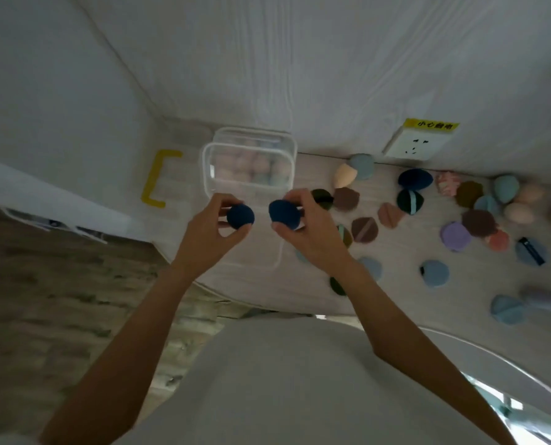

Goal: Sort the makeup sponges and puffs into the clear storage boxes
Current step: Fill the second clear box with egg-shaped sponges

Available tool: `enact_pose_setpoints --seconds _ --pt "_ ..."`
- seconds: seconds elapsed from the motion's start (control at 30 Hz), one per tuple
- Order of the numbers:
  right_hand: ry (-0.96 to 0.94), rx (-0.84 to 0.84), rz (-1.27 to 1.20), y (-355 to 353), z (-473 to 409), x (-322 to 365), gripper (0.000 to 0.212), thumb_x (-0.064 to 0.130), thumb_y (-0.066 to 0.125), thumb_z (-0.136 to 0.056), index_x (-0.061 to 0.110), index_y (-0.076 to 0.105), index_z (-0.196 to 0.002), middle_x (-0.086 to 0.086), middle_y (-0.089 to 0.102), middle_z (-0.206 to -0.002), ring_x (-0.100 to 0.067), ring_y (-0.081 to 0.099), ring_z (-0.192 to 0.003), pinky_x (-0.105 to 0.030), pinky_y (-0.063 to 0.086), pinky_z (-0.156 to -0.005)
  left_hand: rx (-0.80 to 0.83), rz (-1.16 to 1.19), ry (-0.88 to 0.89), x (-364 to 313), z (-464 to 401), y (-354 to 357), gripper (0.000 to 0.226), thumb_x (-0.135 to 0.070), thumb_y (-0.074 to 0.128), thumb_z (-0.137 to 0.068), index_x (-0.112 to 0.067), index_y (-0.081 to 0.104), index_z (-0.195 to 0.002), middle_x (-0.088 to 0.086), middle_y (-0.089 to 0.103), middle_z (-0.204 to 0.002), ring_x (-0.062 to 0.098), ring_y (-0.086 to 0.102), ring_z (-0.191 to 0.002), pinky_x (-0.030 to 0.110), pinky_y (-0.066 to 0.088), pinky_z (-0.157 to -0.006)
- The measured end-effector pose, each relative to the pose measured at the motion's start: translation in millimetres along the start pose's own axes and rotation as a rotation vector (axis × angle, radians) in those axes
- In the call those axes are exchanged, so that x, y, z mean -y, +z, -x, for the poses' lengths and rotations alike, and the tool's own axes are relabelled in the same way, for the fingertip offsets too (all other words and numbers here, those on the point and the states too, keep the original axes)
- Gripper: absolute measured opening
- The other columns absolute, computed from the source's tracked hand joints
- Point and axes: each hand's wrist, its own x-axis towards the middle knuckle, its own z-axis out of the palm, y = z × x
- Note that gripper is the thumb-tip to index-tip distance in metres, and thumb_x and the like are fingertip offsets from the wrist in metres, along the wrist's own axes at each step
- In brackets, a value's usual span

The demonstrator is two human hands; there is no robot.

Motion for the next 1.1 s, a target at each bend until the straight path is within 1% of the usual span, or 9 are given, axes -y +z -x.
enact_pose_setpoints --seconds 0.17,0.33,0.47,0.6,0.7,0.8,0.87,0.93,1.1 --pt "-0.151 0.224 0.252 48 10 -13 0.041 0.016 0.069 -0.081 0.016 0.057 -0.119 -0.009 0.058 -0.112 -0.024 0.052 -0.095 -0.031 0.043 -0.080 -0.013 -0.169 0.047 44 25 -11 0.041 -0.019 0.075 -0.076 -0.016 0.053 -0.111 -0.004 0.056 -0.114 0.010 0.060 -0.097 0.030 0.053 -0.084" --pt "-0.176 0.184 0.441 57 17 -17 0.048 0.019 0.069 -0.081 0.014 0.052 -0.125 -0.010 0.059 -0.111 -0.026 0.053 -0.094 -0.038 0.049 -0.076 0.042 -0.302 0.138 59 32 -19 0.040 -0.039 0.066 -0.079 -0.019 0.055 -0.111 -0.004 0.059 -0.108 0.007 0.056 -0.093 0.033 0.052 -0.079" --pt "-0.123 0.053 0.453 55 14 -24 0.039 0.015 0.072 -0.078 0.008 0.055 -0.112 -0.012 0.060 -0.108 -0.028 0.056 -0.094 -0.041 0.051 -0.073 0.109 -0.292 0.214 72 41 -10 0.036 -0.021 0.064 -0.082 -0.013 0.055 -0.116 0.003 0.060 -0.116 0.010 0.054 -0.103 0.033 0.049 -0.086" --pt "-0.159 0.145 0.566 50 7 -29 0.037 0.005 0.069 -0.076 0.009 0.058 -0.111 -0.014 0.057 -0.116 -0.033 0.054 -0.103 -0.044 0.052 -0.079 0.161 -0.402 0.277 82 39 -11 0.035 -0.016 0.062 -0.082 -0.014 0.059 -0.116 0.001 0.061 -0.121 0.013 0.046 -0.115 0.028 0.039 -0.098" --pt "-0.125 0.162 0.559 50 6 -29 0.042 -0.002 0.066 -0.076 0.009 0.059 -0.116 -0.019 0.049 -0.127 -0.036 0.051 -0.106 -0.041 0.048 -0.087 0.148 -0.609 0.351 79 35 -16 0.035 -0.031 0.055 -0.080 -0.020 0.062 -0.113 -0.004 0.065 -0.111 0.014 0.049 -0.102 0.033 0.031 -0.090" --pt "-0.118 0.180 0.539 51 10 -27 0.034 0.001 0.065 -0.080 0.009 0.064 -0.113 -0.021 0.045 -0.131 -0.034 0.050 -0.109 -0.031 0.040 -0.091 0.138 -0.671 0.332 73 35 -16 0.033 -0.022 0.069 -0.074 -0.021 0.066 -0.106 0.000 0.065 -0.107 0.020 0.060 -0.088 0.034 0.024 -0.084" --pt "-0.139 0.209 0.530 56 14 -24 0.017 0.001 0.064 -0.081 0.006 0.070 -0.096 -0.025 0.052 -0.123 -0.038 0.054 -0.104 -0.035 0.043 -0.088 0.188 -0.663 0.285 73 34 -17 0.035 -0.014 0.072 -0.074 -0.021 0.066 -0.108 0.002 0.064 -0.110 0.021 0.061 -0.091 0.034 0.023 -0.089" --pt "-0.142 0.225 0.526 59 14 -20 0.016 -0.002 0.061 -0.080 0.004 0.071 -0.090 -0.027 0.057 -0.114 -0.041 0.056 -0.099 -0.043 0.049 -0.084 0.259 -0.634 0.227 76 34 -18 0.039 -0.006 0.066 -0.077 -0.020 0.064 -0.113 0.002 0.062 -0.116 0.020 0.058 -0.102 0.036 0.025 -0.100" --pt "-0.030 0.224 0.530 62 11 -14 0.041 0.000 0.060 -0.084 0.007 0.053 -0.123 -0.014 0.057 -0.120 -0.029 0.050 -0.109 -0.036 0.040 -0.091 0.239 -0.580 0.222 77 35 -17 0.040 0.006 0.063 -0.072 -0.018 0.067 -0.105 0.001 0.066 -0.112 0.020 0.060 -0.103 0.041 0.027 -0.104"
